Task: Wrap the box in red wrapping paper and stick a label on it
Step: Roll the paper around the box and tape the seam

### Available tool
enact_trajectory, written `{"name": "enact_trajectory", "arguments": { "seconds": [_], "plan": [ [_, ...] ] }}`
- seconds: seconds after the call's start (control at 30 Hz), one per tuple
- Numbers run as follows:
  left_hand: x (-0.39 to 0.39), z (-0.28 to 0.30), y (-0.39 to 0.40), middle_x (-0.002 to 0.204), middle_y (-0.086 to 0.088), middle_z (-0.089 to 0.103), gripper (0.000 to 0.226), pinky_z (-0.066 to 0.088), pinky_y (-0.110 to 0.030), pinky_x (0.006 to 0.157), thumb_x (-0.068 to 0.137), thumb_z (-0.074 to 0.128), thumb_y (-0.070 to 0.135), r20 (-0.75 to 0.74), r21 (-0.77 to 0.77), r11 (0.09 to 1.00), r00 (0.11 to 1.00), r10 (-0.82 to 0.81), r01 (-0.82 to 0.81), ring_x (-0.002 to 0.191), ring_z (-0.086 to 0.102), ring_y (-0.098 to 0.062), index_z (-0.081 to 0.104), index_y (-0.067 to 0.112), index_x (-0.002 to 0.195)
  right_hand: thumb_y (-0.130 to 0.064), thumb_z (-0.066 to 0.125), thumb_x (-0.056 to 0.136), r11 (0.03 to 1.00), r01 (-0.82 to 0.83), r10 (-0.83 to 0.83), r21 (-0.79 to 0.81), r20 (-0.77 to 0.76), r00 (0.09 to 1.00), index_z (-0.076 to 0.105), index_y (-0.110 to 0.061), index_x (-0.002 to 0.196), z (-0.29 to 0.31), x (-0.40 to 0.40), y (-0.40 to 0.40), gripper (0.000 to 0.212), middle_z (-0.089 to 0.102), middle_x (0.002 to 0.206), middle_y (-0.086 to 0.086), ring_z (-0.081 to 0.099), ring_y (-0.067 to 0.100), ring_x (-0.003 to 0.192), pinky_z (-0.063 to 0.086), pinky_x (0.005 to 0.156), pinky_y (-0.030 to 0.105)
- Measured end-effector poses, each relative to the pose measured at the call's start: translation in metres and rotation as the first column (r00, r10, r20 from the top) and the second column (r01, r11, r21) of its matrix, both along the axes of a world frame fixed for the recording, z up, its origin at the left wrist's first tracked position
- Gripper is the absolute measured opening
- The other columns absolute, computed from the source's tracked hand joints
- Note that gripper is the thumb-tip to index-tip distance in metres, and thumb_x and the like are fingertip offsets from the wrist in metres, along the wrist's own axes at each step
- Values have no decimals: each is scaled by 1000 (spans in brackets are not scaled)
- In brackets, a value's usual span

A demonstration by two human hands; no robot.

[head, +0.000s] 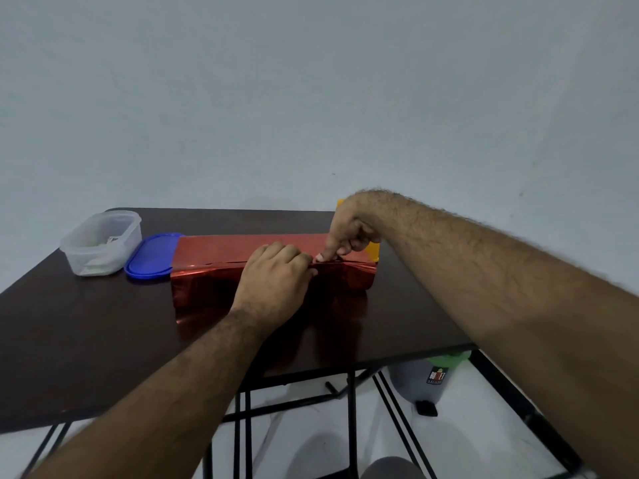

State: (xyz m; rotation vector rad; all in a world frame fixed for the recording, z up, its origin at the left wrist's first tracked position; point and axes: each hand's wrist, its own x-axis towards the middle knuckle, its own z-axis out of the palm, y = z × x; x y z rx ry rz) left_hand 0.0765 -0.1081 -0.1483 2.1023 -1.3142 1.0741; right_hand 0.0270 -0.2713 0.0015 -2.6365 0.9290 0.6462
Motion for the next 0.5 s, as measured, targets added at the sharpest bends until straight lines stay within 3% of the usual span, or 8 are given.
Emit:
{"name": "enact_trajectory", "arguments": {
  "seconds": [0.1,0.3,0.4,0.5],
  "plan": [
    [1,0,0,98,0,73,23,49,-43,92,99,68,36,6,-2,1000,1000,1,-1,97,65,-27,77,17,108,-48,75,94,999,53,-53,-8,-14,998,55,-26,74,-2,2,-2,36,49,56,-14,31,7,50,28,44,21],
    [0,0,0,99,-1,73,23,50,-45,92,98,69,36,7,-3,1000,1000,4,-4,98,66,-29,77,17,108,-63,79,84,994,93,-92,-60,10,996,52,-22,67,-5,-7,-8,51,36,51,-9,25,12,54,25,57,29],
    [0,0,0,99,-1,74,24,50,-45,93,98,69,36,9,-2,1000,1000,2,-2,98,66,-29,78,17,109,-67,77,83,993,114,-114,-4,19,993,55,-22,68,-15,-9,-20,52,31,54,-7,24,14,58,29,67,29],
    [-1,1,0,101,-1,74,25,50,-46,94,99,67,37,3,8,1000,1000,8,-8,99,66,-28,77,17,111,-66,81,79,985,145,-157,98,124,980,58,-22,70,-29,-15,-35,50,35,59,-5,29,14,61,36,83,30]
  ]
}}
